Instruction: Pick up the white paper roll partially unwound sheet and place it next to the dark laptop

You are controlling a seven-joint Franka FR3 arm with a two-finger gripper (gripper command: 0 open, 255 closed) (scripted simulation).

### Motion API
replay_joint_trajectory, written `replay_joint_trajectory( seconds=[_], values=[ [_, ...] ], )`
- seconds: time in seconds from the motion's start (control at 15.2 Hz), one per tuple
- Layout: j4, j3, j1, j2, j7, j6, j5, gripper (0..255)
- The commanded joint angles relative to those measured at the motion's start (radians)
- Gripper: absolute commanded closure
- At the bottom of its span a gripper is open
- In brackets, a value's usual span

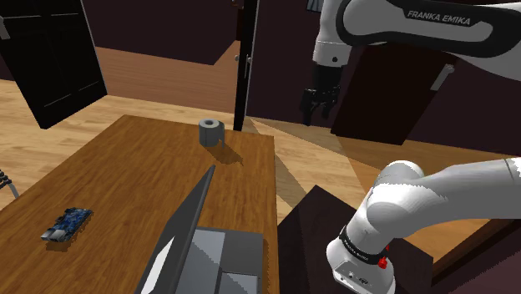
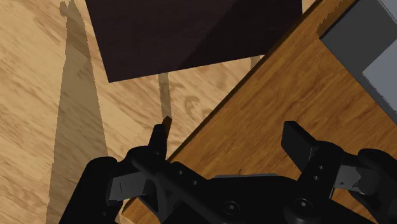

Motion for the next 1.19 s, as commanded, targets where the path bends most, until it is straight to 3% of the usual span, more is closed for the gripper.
replay_joint_trajectory(
  seconds=[0.0, 0.53, 1.12],
  values=[
    [0.000, 0.000, 0.000, 0.000, 0.000, 0.000, 0.000, 0],
    [0.038, -0.037, 0.030, 0.260, -0.092, 0.254, -0.018, 0],
    [0.186, -0.063, 0.062, 0.586, -0.198, 0.469, -0.004, 0]
  ],
)
